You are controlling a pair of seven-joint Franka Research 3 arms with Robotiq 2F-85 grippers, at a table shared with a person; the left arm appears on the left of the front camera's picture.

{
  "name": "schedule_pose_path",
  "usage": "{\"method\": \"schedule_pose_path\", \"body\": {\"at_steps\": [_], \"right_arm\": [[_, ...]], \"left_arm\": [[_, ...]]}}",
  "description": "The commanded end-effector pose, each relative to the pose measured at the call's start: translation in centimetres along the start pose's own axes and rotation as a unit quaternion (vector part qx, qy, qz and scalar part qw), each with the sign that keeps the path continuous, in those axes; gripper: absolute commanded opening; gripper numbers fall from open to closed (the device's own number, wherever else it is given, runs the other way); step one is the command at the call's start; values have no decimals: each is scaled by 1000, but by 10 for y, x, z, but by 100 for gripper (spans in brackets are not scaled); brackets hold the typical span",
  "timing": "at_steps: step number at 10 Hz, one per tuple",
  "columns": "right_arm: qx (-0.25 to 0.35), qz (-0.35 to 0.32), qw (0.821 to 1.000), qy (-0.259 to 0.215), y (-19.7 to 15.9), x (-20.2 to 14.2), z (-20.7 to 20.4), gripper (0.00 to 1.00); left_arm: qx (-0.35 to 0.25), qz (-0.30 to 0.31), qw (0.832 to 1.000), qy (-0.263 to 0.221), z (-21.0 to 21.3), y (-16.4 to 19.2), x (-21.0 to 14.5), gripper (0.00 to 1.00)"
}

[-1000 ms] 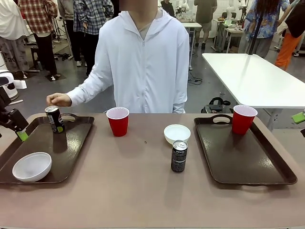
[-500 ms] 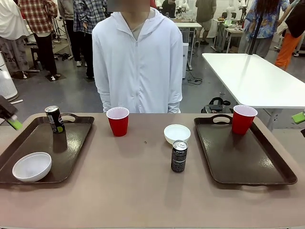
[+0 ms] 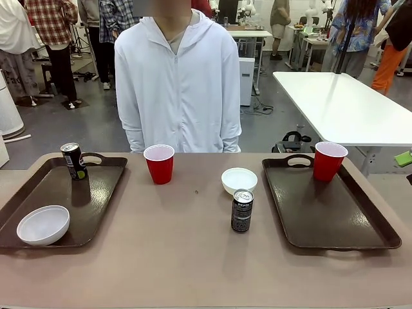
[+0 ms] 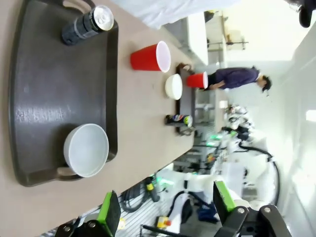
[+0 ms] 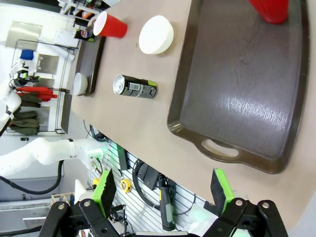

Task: Prepare tableware on both trays.
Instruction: Pick up a Picnic Bowl from the table and place it on a Handle tray.

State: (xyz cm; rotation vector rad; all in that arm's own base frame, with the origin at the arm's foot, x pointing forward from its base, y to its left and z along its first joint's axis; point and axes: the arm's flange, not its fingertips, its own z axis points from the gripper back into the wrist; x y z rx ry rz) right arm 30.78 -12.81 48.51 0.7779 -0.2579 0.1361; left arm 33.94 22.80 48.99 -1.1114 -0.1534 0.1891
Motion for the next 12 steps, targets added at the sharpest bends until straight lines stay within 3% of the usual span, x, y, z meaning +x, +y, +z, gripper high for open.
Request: {"method": "schedule_pose_path", "body": {"at_steps": [1, 12], "right_arm": [[10, 4, 1000, -3, 0, 1, 0, 100], [0, 0, 1000, 0, 0, 0, 0, 100]], "left_arm": [[19, -2, 1000, 9, -10, 5, 8, 100], [0, 0, 1000, 0, 0, 0, 0, 100]]}}
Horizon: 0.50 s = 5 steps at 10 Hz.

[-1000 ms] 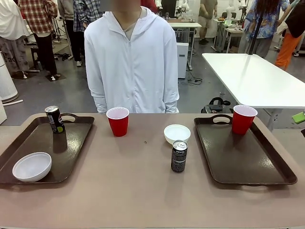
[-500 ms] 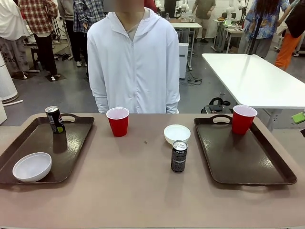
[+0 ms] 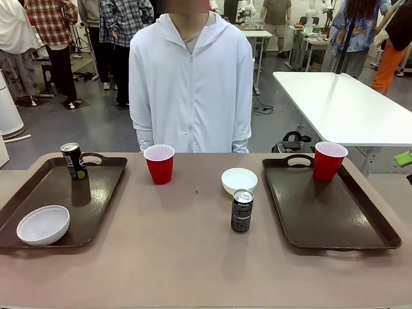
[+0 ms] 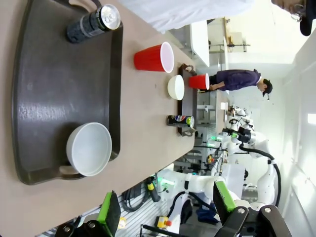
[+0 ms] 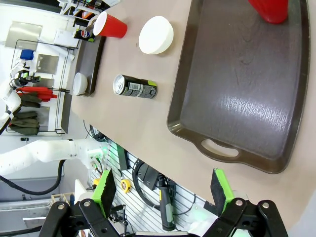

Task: Prepare tableware on both trays.
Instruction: Pick up a Picnic Bowl from the table and place it on a Handle tray.

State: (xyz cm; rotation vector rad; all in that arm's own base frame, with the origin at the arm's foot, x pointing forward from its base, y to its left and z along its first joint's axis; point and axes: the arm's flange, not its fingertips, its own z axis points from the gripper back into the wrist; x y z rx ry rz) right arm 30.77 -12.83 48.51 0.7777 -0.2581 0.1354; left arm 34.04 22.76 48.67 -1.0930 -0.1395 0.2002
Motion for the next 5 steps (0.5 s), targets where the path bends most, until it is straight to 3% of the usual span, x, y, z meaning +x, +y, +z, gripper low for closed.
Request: {"method": "schedule_pose_path", "body": {"at_steps": [1, 5], "right_arm": [[-13, -39, 999, -6, 21, 4, 0, 100], [-88, -55, 990, 92, 129, 44, -37, 100]], "left_arm": [[-10, -7, 1000, -2, 2, -3, -1, 100], [-10, -7, 1000, -2, 2, -3, -1, 100]]}}
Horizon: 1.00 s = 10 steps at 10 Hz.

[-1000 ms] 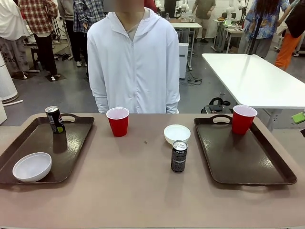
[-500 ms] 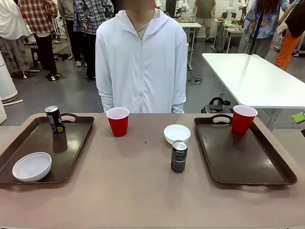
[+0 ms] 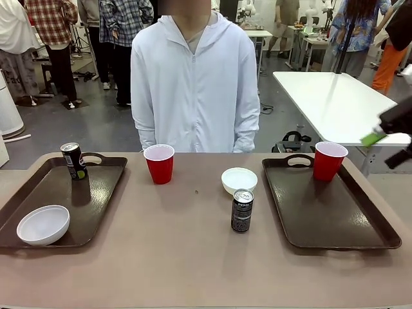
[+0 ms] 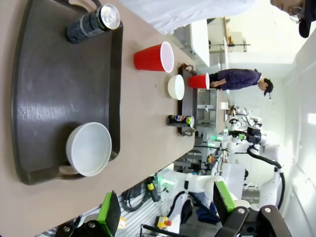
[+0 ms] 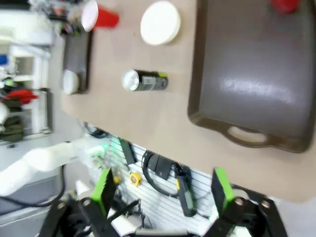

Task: Prepare tableware on both trays.
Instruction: Pick up a Picnic Bowl from the table and place it on a Handle tray.

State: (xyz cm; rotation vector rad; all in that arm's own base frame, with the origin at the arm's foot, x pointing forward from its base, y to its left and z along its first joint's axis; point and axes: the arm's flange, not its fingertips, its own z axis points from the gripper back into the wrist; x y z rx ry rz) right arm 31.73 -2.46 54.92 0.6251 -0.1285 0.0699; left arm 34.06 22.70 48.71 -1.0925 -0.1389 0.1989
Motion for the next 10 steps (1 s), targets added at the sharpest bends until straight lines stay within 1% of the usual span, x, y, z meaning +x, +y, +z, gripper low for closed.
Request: {"method": "schedule_pose_path", "body": {"at_steps": [1, 2, 3, 5, 6, 7, 8, 10], "right_arm": [[-30, 0, 997, 76, 34, 22, -14, 100], [-75, -18, 993, 87, 57, 43, -34, 100], [-130, -25, 986, 102, 76, 55, -55, 100], [-228, -22, 966, 124, 103, 70, -89, 100], [-262, -26, 957, 121, 110, 78, -104, 100], [-225, -11, 967, 121, 111, 73, -106, 100], [-207, -16, 971, 116, 101, 63, -97, 100], [-207, -16, 971, 116, 101, 63, -97, 100]], "left_arm": [[-10, -7, 1000, -3, 2, -2, -1, 100], [-10, -7, 1000, -3, 2, -2, -1, 100], [-10, -7, 1000, -3, 2, -2, -1, 100], [-10, -7, 1000, -3, 2, -2, -1, 100], [-10, -7, 1000, -3, 2, -2, -1, 100], [-10, -7, 1000, -3, 2, -2, -1, 100], [-10, -7, 1000, -3, 2, -2, -1, 100], [-10, -7, 1000, -3, 2, -2, -1, 100]]}}
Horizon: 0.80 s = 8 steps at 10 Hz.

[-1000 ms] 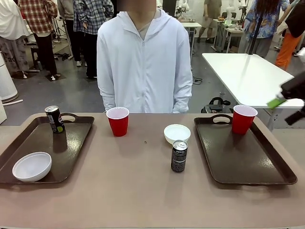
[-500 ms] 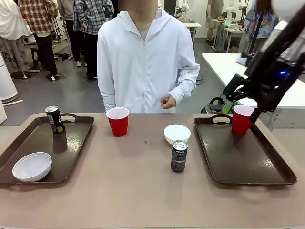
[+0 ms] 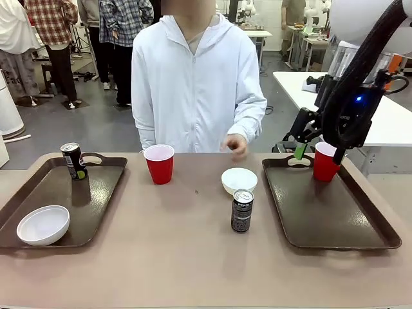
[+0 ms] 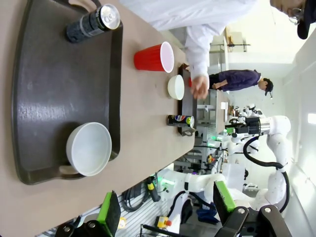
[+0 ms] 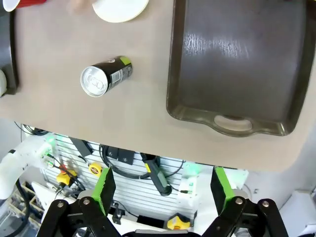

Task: Prepare tableware on both trays.
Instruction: Pick up a Picnic Bowl from the table and place it on a Handle tray.

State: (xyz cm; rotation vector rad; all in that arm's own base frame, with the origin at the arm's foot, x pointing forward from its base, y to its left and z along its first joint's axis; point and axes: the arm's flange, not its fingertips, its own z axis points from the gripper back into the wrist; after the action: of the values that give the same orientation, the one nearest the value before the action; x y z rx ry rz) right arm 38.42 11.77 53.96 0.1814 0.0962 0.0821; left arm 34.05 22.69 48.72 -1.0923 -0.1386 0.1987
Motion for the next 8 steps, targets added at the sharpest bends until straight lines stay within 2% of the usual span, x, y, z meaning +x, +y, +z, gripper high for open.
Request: {"method": "schedule_pose_path", "body": {"at_steps": [1, 2, 3, 4, 5, 8], "right_arm": [[8, 0, 1000, -2, -2, -5, -1, 100], [0, 0, 1000, 0, 0, 0, 0, 100], [-13, 25, 999, -41, -7, -11, 1, 100], [-32, 6, 998, -47, -2, -5, -5, 100], [-62, -5, 997, -36, 11, 8, -14, 100], [-81, -19, 996, -23, 26, 33, -22, 100]], "left_arm": [[-10, -7, 1000, -3, 2, -2, -1, 100], [-10, -7, 1000, -3, 2, -2, -1, 100], [-10, -7, 1000, -3, 2, -2, -1, 100], [-10, -7, 1000, -3, 2, -2, -1, 100], [-10, -7, 1000, -3, 2, -2, -1, 100], [-10, -7, 1000, -3, 2, -2, -1, 100]]}}
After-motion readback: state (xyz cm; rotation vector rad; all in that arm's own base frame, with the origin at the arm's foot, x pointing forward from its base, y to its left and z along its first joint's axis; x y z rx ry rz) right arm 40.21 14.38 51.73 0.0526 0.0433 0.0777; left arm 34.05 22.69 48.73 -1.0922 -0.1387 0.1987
